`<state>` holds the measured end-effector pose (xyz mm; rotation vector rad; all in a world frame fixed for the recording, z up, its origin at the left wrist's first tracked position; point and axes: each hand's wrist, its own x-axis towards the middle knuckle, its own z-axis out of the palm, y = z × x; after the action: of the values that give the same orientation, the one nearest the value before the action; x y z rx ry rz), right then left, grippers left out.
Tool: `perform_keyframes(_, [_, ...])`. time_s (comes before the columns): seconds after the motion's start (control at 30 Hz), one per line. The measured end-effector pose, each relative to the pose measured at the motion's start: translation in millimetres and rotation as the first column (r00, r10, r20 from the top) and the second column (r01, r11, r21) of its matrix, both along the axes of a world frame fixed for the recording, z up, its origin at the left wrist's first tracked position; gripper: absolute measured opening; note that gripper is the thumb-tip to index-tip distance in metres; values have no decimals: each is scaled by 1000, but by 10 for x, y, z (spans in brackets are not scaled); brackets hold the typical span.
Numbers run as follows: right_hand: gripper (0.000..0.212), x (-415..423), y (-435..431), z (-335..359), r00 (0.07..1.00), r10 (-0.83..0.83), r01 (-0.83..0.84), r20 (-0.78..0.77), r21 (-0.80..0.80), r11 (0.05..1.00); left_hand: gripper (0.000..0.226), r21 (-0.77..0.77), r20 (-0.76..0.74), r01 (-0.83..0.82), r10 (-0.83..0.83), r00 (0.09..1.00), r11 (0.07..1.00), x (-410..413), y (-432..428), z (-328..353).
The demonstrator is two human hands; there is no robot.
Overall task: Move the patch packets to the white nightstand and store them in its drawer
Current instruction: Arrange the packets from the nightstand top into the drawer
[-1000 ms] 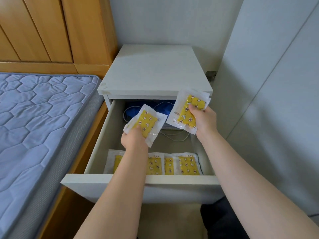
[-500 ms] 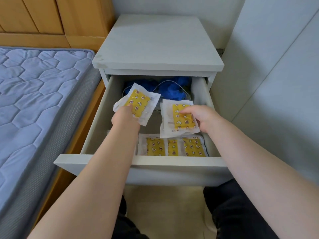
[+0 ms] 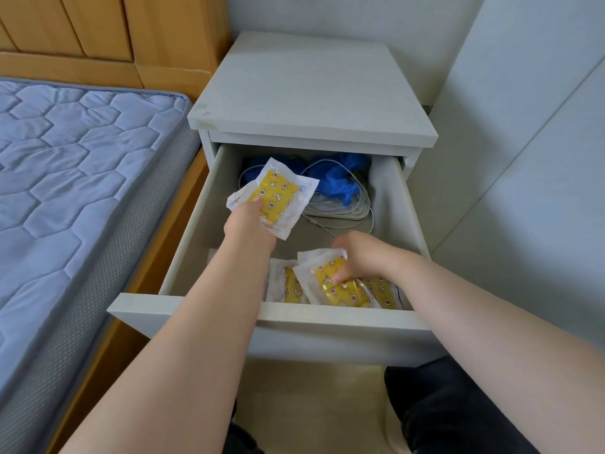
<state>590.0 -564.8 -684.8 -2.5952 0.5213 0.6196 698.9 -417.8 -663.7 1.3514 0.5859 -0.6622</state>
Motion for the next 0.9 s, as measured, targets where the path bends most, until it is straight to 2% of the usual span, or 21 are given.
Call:
perform_keyframes(0.13, [43,19,50,15,970,190,-223,-152,-242,944,40,-3,4,26,-26,1000,1000,-11,-5,14])
perform_keyframes(0.3, [54,28,44,-13,926,269,-358,-264,-394,846,29,-27,-6,9,-10,1000,1000,-3,-19,3])
perform_keyframes(0.37, [64,24,32,-53,926,285,-359,-249,-345,867,29,-40,-13,11,-12,1000,999,2,-29,-6])
perform_keyframes(0.47, [82,22,31,-91,937,279,-300,-212,-74,951,18,-57,-20,15,-17,1000,998,-16,-45,5])
perform_keyframes(0.53, [85,29,39,-100,933,293,-295,-209,21,955,16,-78,-21,19,-21,1000,997,-33,-56,25])
perform_keyframes(0.67, [89,57,53,-128,945,283,-277,-166,58,959,15,-91,-25,1,-4,1000,996,-95,-71,80])
perform_keyframes(0.8, [104,78,103,-133,944,314,-305,-103,96,948,19,-82,-34,-2,-1,999,997,-120,-65,110])
perform_keyframes(0.9, [94,71,147,-124,925,355,-349,-132,66,935,16,-61,-26,25,-27,999,998,-83,-52,105])
